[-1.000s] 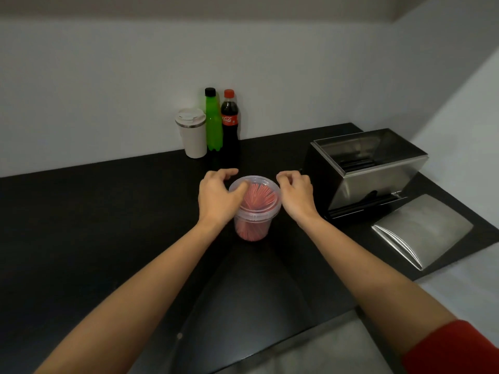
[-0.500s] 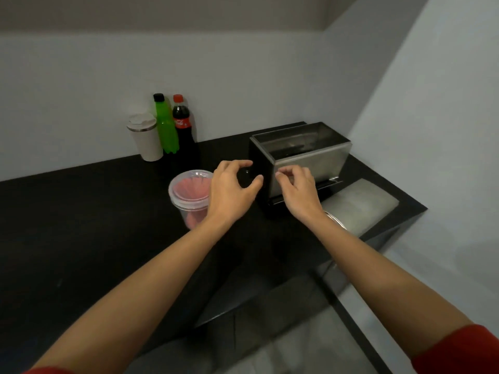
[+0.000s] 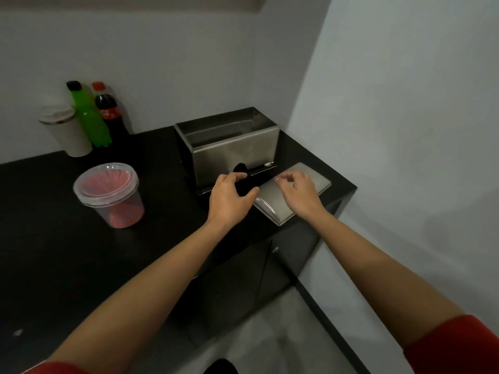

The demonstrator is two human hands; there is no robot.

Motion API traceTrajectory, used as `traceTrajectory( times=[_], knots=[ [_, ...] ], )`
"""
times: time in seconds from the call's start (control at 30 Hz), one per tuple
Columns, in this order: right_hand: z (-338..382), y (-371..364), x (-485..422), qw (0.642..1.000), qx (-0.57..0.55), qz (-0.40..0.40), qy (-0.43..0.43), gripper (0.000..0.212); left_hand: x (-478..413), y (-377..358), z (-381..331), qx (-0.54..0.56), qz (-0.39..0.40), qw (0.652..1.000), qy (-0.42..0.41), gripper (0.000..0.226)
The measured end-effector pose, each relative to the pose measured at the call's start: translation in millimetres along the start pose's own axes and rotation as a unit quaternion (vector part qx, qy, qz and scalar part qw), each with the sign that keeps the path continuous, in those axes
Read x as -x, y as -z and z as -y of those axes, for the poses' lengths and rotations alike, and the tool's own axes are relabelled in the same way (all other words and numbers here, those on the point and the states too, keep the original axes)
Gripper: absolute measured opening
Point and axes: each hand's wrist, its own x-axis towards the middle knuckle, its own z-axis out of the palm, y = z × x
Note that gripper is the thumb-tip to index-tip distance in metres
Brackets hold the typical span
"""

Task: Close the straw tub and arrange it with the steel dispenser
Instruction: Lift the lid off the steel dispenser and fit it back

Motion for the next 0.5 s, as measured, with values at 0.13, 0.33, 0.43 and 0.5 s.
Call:
traceTrajectory(
  times=[0.13, 0.33, 0.43, 0.5],
  knots=[
    [-23, 8, -19, 1.000, 0.011, 0.007, -0.021, 0.040, -19, -27, 2, -0.001, 0.045, 0.999, 0.024, 0.057],
    [-47, 16, -60, 0.998, 0.038, 0.023, -0.047, 0.045, -53, -64, 15, -0.016, 0.093, 0.994, 0.063, 0.063],
    [-58, 20, -79, 0.995, 0.066, 0.035, -0.063, 0.046, -65, -78, 21, -0.026, 0.111, 0.991, 0.076, 0.065],
    [-66, 22, -90, 0.992, 0.090, 0.044, -0.074, 0.048, -70, -84, 24, -0.038, 0.122, 0.989, 0.080, 0.066]
  ],
)
